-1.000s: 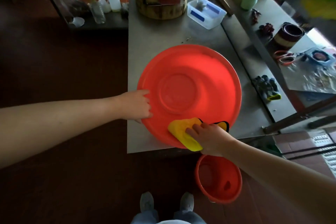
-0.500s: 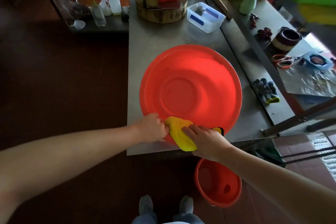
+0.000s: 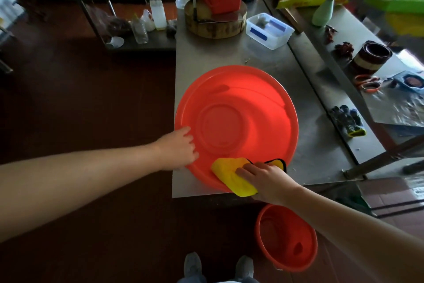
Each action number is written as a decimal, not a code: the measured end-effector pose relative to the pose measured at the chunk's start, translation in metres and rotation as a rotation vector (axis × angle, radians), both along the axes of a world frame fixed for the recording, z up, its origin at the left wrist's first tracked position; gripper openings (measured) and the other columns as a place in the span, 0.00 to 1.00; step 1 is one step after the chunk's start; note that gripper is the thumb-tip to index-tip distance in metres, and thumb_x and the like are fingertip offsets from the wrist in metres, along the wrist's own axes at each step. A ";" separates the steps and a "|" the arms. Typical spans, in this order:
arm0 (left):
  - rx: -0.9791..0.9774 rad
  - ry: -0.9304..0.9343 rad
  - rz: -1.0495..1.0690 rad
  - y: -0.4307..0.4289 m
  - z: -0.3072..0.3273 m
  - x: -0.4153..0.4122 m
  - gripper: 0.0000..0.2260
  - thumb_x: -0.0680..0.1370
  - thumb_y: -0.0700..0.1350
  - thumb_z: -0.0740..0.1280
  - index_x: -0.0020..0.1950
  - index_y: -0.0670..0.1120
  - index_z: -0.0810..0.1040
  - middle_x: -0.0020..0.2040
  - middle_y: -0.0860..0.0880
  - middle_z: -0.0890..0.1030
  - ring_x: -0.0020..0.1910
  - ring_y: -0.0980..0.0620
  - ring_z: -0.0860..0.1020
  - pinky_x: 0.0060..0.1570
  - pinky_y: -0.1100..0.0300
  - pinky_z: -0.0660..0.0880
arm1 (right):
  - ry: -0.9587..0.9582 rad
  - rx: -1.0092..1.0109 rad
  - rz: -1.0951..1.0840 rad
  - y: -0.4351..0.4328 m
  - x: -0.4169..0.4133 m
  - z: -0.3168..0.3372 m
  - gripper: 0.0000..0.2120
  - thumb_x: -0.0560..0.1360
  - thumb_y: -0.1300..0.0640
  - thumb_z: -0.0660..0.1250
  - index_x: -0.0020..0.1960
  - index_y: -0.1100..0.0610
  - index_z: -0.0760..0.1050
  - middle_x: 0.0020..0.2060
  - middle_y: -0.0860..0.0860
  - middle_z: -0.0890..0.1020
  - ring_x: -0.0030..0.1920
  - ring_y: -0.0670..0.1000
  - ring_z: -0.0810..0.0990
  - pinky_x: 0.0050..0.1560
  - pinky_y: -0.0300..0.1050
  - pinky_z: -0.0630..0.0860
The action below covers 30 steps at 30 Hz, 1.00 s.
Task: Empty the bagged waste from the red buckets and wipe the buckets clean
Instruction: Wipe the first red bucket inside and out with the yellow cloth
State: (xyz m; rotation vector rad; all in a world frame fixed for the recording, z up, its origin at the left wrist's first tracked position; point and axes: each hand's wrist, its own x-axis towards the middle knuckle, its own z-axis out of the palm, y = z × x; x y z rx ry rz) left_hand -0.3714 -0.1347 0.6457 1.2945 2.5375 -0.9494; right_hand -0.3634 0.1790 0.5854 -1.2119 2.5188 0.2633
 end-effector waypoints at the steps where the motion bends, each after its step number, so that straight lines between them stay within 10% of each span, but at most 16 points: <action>1: 0.017 -0.028 0.026 0.009 -0.008 0.011 0.23 0.79 0.60 0.65 0.66 0.44 0.75 0.59 0.42 0.81 0.60 0.41 0.78 0.71 0.39 0.63 | 0.000 -0.012 -0.011 -0.001 0.002 -0.001 0.42 0.69 0.44 0.74 0.77 0.50 0.59 0.66 0.51 0.73 0.59 0.58 0.78 0.52 0.55 0.78; 14: 0.325 0.116 -0.101 0.049 -0.056 0.058 0.24 0.84 0.54 0.44 0.68 0.47 0.74 0.53 0.42 0.84 0.47 0.42 0.83 0.52 0.50 0.78 | -0.158 -0.007 -0.296 -0.010 -0.001 0.005 0.40 0.73 0.24 0.56 0.78 0.44 0.57 0.68 0.50 0.71 0.66 0.57 0.75 0.57 0.55 0.76; 24: 0.481 0.239 -0.318 0.038 -0.084 0.040 0.24 0.82 0.65 0.57 0.50 0.46 0.81 0.41 0.47 0.83 0.39 0.46 0.80 0.43 0.54 0.75 | -0.316 -0.072 -0.516 -0.066 -0.028 -0.046 0.26 0.84 0.41 0.52 0.68 0.60 0.71 0.63 0.62 0.76 0.64 0.64 0.75 0.62 0.55 0.71; 30: 0.488 0.207 -0.358 0.025 -0.092 0.038 0.21 0.81 0.63 0.60 0.51 0.46 0.80 0.42 0.46 0.84 0.40 0.46 0.82 0.45 0.54 0.78 | -0.422 -0.104 -0.530 -0.097 -0.050 -0.090 0.26 0.86 0.48 0.50 0.81 0.54 0.56 0.80 0.58 0.58 0.77 0.62 0.61 0.74 0.59 0.60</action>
